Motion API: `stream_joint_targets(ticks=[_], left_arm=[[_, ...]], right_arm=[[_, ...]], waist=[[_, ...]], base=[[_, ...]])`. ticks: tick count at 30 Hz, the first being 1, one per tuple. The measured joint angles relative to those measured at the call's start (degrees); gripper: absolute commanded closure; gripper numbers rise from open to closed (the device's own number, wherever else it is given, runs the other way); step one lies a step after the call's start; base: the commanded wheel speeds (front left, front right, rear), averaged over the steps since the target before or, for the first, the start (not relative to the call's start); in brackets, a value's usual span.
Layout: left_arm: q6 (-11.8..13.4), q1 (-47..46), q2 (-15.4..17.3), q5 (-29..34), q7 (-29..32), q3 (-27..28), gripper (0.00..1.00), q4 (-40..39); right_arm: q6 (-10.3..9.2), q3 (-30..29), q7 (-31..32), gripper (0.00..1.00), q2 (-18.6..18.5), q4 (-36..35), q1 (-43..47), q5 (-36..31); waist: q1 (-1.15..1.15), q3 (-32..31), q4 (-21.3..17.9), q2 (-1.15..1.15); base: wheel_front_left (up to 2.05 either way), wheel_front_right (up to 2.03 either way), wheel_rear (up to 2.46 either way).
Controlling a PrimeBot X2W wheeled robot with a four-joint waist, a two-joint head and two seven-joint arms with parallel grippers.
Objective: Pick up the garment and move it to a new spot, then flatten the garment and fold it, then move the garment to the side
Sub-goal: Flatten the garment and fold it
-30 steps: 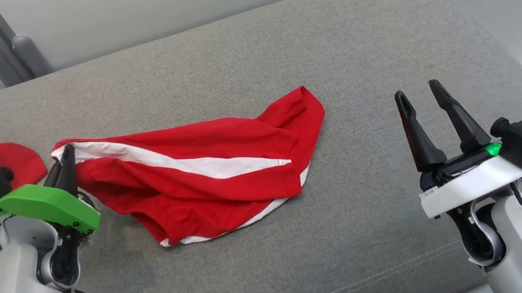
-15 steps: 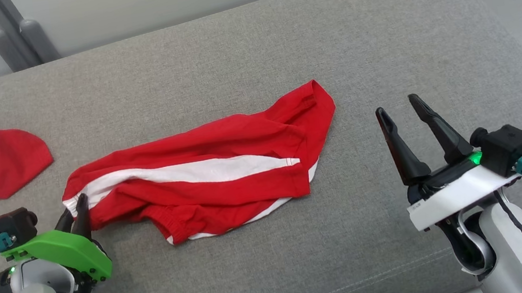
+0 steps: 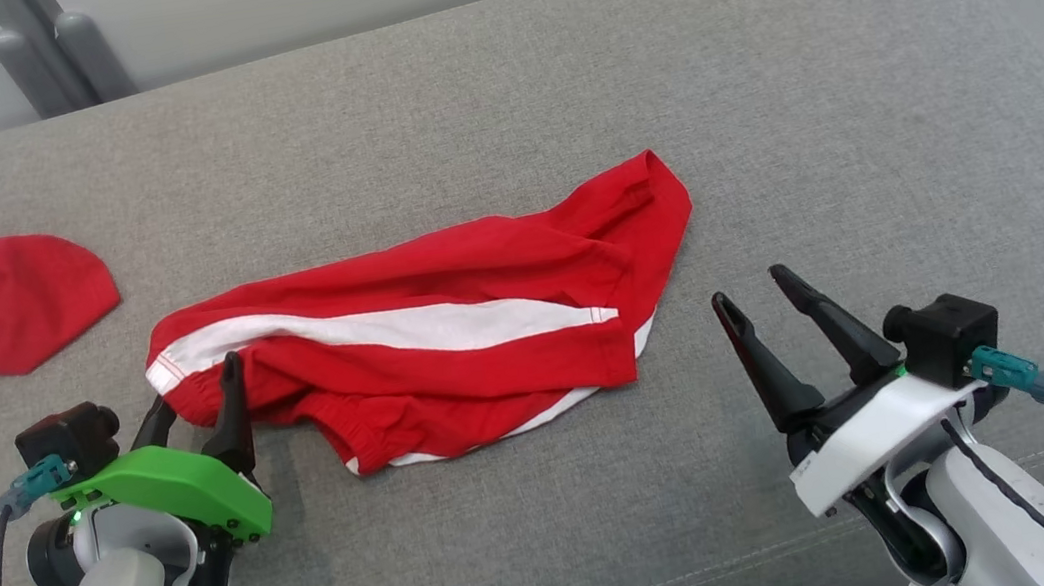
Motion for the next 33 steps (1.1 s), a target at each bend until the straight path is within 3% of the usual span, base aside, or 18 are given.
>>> stream_joint_targets(ticks=[11, 33], left_arm=[[0.0, -2.6, -0.2, 0.0, -0.6, -0.6, 0.0, -1.9], [0.0, -3.3, -0.2, 2.1, -1.6, -1.9, 0.0, -1.8]], right_arm=[[0.0, 5.9, 4.7, 0.0, 0.2, 4.6, -5.9, 3.8], [0.0, 9.3, 7.8, 0.0, 1.3, 13.4, -11.8, 10.6]], waist=[[0.0, 2.7, 2.1, 0.0], [0.0, 6.8, 5.9, 0.0]], base=[[0.0, 0.0, 0.0], [0.0, 0.0, 0.0]])
